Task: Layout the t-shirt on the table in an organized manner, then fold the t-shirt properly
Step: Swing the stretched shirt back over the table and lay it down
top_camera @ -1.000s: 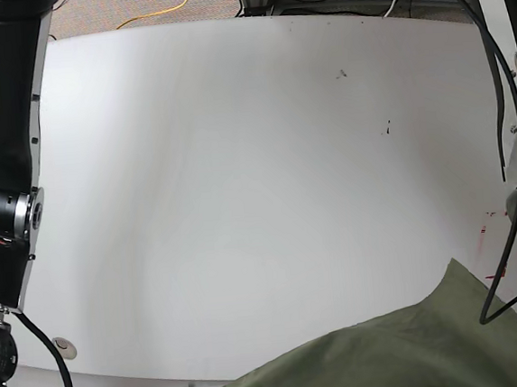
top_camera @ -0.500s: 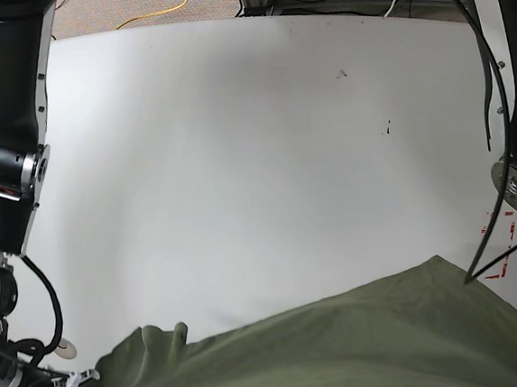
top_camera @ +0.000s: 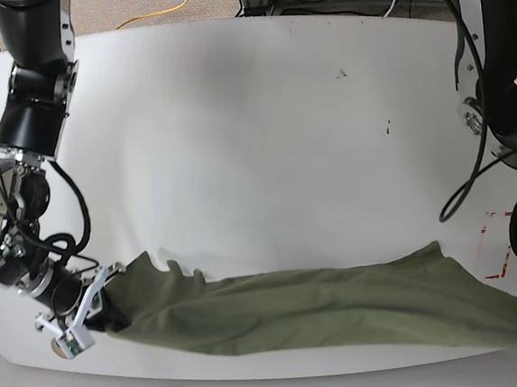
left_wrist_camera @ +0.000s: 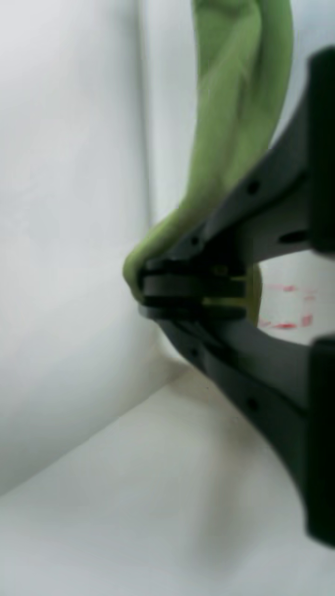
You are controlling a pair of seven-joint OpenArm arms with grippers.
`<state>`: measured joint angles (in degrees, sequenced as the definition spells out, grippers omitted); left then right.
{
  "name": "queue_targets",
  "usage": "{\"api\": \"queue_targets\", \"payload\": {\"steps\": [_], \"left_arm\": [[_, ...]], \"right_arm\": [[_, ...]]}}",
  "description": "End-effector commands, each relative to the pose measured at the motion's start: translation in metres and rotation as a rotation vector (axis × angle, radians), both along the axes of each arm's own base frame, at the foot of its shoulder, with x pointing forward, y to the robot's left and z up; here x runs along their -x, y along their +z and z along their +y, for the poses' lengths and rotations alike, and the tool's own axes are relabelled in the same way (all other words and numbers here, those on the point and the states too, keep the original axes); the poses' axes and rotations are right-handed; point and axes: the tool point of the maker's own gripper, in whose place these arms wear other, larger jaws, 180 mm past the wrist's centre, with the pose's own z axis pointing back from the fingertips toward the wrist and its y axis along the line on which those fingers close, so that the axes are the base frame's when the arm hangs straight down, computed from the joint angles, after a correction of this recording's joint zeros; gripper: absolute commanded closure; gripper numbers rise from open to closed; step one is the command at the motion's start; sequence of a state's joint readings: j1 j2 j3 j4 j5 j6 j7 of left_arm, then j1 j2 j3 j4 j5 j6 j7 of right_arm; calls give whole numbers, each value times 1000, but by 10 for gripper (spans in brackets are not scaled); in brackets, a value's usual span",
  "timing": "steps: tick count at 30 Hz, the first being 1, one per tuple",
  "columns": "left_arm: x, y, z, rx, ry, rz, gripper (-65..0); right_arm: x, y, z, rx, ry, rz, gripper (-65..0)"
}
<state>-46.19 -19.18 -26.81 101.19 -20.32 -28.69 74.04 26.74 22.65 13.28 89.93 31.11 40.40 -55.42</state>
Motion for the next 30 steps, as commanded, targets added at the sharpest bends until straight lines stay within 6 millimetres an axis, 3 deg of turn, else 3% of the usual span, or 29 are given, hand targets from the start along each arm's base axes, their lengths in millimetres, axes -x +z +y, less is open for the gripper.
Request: {"api": "queue_targets", "payload": {"steps": [1, 14, 20, 30], "left_arm": [[15, -1, 4, 0, 8, -29, 0], [81, -140, 35, 150, 51, 242, 0], [117, -182, 46, 177, 67, 350, 0], [173, -229, 65, 204, 140, 495, 0]], "right_arm": [[11, 7, -5, -1, -23, -37, 0], [90, -89, -1, -27, -52, 182, 0], [124, -118, 2, -16, -44, 267, 0], [177, -159, 14, -33, -38, 405, 0]]}}
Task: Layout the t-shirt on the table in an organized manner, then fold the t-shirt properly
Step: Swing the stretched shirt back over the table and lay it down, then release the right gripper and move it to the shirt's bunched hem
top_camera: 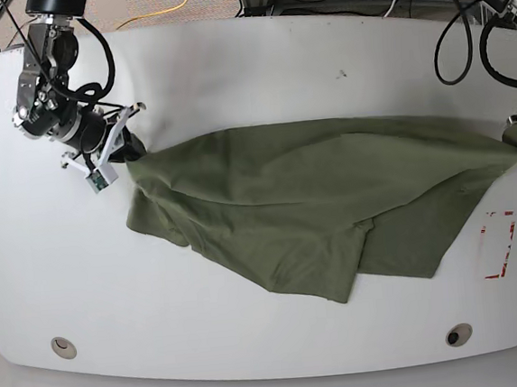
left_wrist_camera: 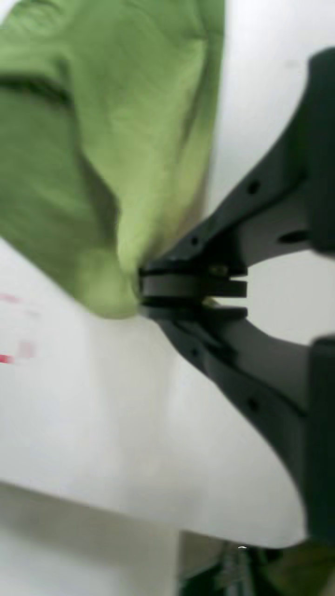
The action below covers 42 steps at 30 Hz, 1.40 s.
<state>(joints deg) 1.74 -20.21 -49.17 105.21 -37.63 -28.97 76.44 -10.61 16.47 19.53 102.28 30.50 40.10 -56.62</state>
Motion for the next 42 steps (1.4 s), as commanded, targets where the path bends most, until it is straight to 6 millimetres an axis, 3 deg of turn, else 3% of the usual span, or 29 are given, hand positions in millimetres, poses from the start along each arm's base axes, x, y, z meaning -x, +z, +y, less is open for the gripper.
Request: {"api": "queue_targets", "payload": {"steps": [1, 11, 18, 22, 25, 28, 29, 34, 42], "left_arm": [[5, 11, 10, -35, 12, -27, 0], [56, -19, 25, -46, 62, 113, 0], [67, -26, 26, -47, 64, 150, 0], [70, -27, 26, -49, 66, 158, 0], [70, -25, 29, -61, 62, 163, 0], [70, -24, 30, -66, 62, 164, 0], [70, -24, 30, -66, 62, 164, 0], [70, -23, 31, -69, 62, 164, 0], [68, -19, 34, -84, 57, 161, 0]], "right_arm": [[-1, 8, -4, 1, -2, -32, 0], [34, -17, -5, 5, -6, 68, -6], [43, -22, -6, 8, -5, 91, -25], [46, -22, -7, 11, -4, 97, -187], [48, -22, -12, 18, -16, 98, -433], [45, -14, -20, 30, -42, 73, -626], [46, -11, -23, 37, -49, 66, -650], [41, 11, -28, 66, -54, -1, -650], [-12, 54, -28, 64, -61, -173, -650]]}}
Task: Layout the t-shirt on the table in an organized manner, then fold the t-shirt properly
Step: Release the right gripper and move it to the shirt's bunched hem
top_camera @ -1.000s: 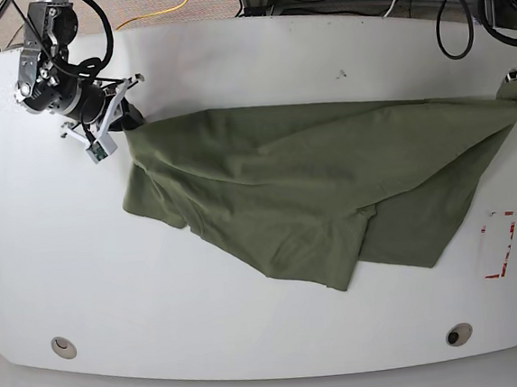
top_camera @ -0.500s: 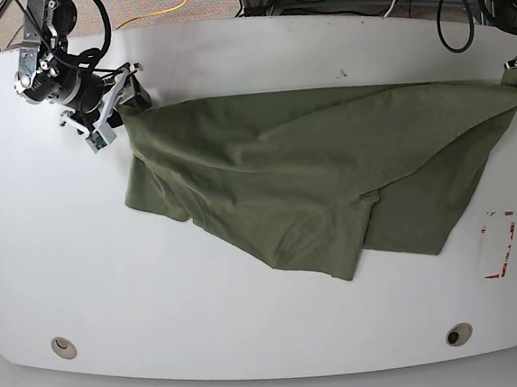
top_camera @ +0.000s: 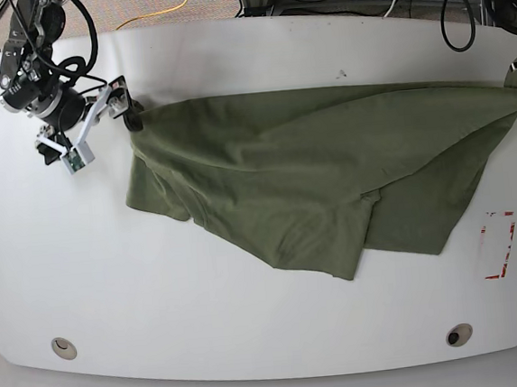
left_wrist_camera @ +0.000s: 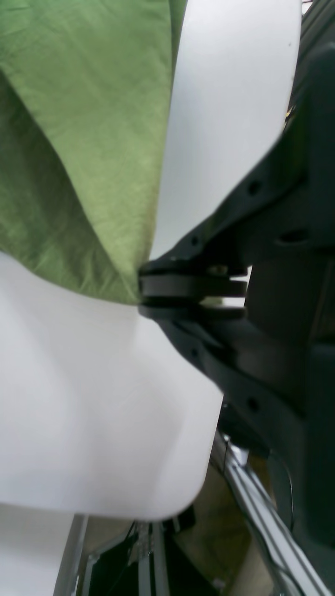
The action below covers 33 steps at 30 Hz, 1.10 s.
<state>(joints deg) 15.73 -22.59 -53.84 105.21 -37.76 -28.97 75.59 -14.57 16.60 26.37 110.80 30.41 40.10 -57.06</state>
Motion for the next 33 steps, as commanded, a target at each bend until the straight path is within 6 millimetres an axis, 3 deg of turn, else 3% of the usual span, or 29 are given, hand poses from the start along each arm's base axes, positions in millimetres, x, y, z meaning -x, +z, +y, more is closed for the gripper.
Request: {"api": "queue_targets", "payload": {"steps": [1, 11, 17, 25, 33], "left_arm": [[-6, 13, 4, -32, -13, -32, 0], [-6, 13, 4, -29, -14, -31, 0], [-6, 13, 4, -29, -13, -29, 0], [-5, 12, 3, -27, -13, -28, 0], [-6, 12, 2, -27, -18, -27, 0]], "right_arm": [[-32, 24, 0, -28, -5, -104, -650], [-129, 46, 30, -176, 30, -177, -650], [-170, 38, 51, -264, 61, -136, -650], [-206, 12, 80, -369, 83, -66, -650], [-218, -17, 92, -434, 55, -7, -650]]}}
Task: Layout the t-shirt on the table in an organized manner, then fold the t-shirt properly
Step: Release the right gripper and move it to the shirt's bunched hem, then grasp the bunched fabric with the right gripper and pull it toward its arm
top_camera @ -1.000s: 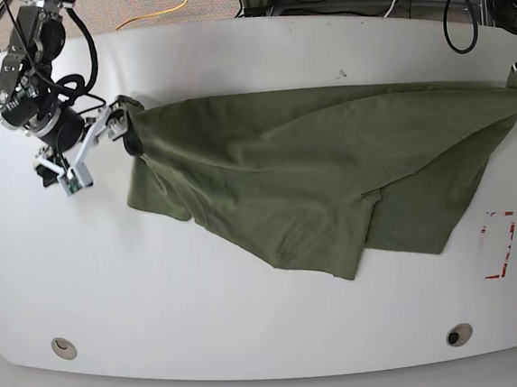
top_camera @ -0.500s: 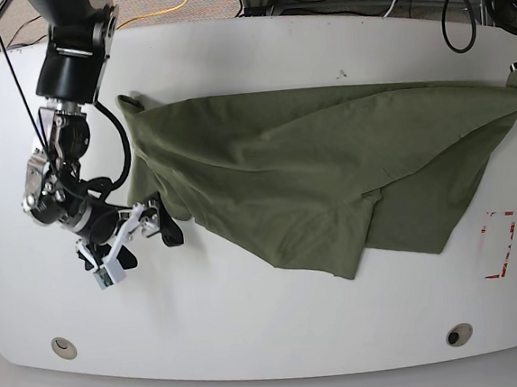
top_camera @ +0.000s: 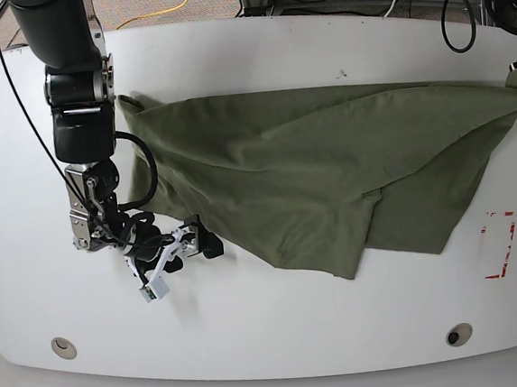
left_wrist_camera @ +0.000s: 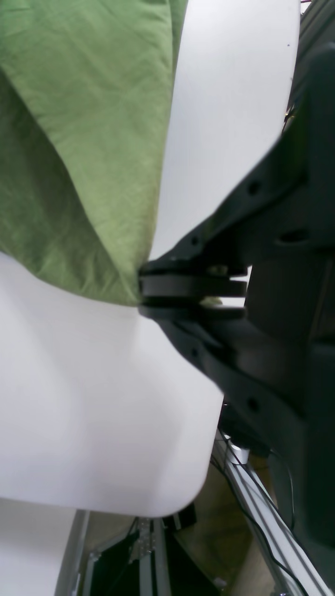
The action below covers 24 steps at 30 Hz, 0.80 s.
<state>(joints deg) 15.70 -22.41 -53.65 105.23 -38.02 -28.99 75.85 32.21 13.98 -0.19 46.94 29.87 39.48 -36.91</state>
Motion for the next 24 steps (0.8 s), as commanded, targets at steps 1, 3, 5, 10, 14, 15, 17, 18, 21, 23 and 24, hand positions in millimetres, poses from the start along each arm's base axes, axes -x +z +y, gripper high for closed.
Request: {"api": "queue_targets", "payload": {"steps": [1, 3, 5, 10, 14, 15, 17, 18, 21, 23, 24], "left_arm": [[-6, 13, 5, -35, -13, -29, 0], [-6, 13, 5, -35, -13, -29, 0], [-6, 13, 5, -35, -13, -29, 0], [-6, 13, 4, -33, -14, -30, 0], [-7, 13, 4, -33, -14, -32, 0], [-7, 13, 4, -33, -14, -32, 0], [-7, 13, 4, -33, -14, -32, 0], [-7, 13, 4, -33, -14, -32, 0], [-7, 13, 3, -32, -15, -31, 0], [-7, 13, 3, -32, -15, -31, 0], [-7, 13, 3, -32, -15, -31, 0]], "right_arm": [[-17, 15, -3, -34, -23, -44, -650], [-16, 8, -2, -45, -29, -26, -650], [-15, 1, 1, -54, -33, -12, -650], [-9, -9, 21, -67, -7, 14, -650], [-1, -16, 35, -59, 34, 36, -650], [3, -20, 47, -63, 56, 48, -650], [7, -22, 58, -72, 74, 55, -650], [7, -22, 64, -78, 80, 56, -650], [9, -22, 75, -93, 92, 59, -650], [11, -22, 84, -105, 100, 60, -650], [11, -21, 87, -109, 105, 60, -650]]}}
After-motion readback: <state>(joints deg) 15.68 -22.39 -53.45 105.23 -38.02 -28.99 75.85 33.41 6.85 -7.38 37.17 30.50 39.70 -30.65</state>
